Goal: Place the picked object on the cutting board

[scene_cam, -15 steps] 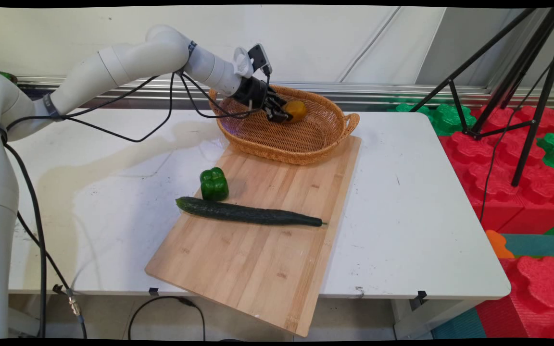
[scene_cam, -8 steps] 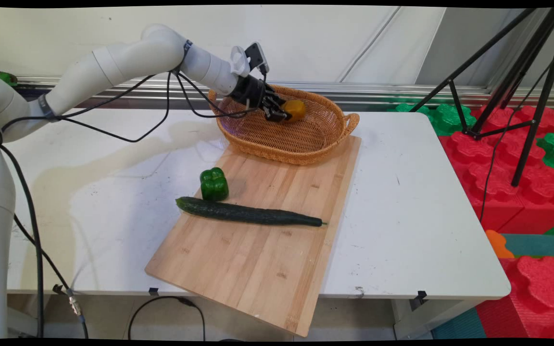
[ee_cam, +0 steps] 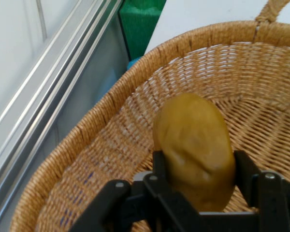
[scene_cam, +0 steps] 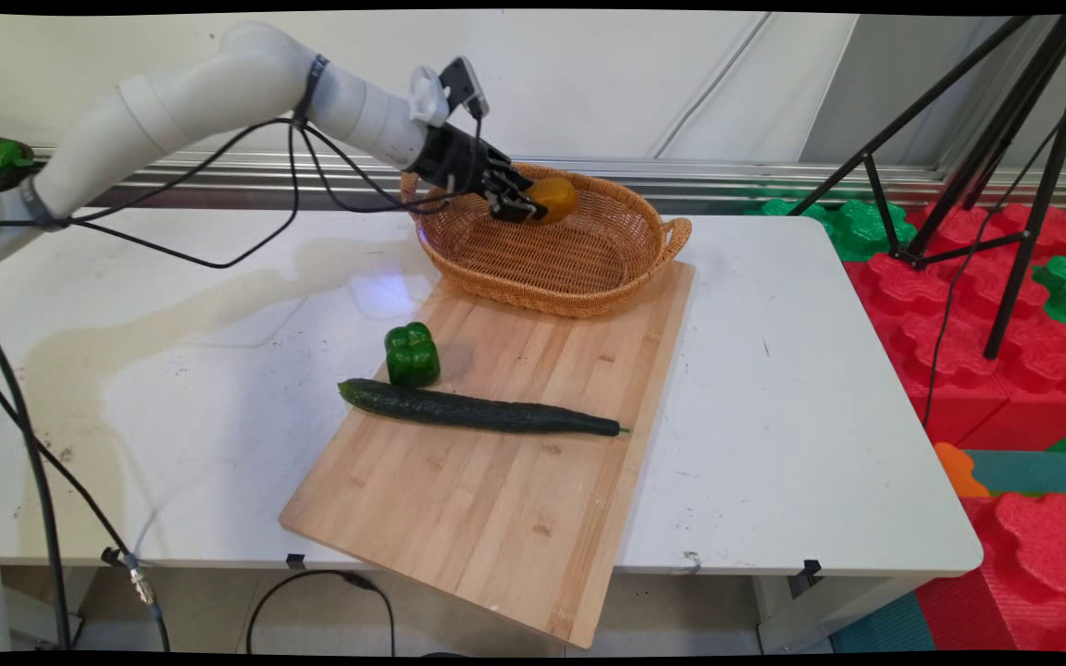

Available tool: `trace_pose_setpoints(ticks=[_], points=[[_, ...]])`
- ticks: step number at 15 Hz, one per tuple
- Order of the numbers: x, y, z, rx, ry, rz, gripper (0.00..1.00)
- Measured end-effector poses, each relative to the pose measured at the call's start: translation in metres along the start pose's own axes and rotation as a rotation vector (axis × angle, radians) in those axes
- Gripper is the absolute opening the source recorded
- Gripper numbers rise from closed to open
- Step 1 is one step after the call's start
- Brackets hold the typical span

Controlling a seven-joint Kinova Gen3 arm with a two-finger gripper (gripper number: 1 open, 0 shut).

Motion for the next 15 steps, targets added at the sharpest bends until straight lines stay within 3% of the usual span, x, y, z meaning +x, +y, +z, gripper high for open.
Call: trace_pose_setpoints(ticks=[8,15], points=[[0.013,0.015,-0.079,-0.045,0.000,0.005,0.00],[0.026,0.043,-0.141,-0.133,-0.011,0.032,0.00]])
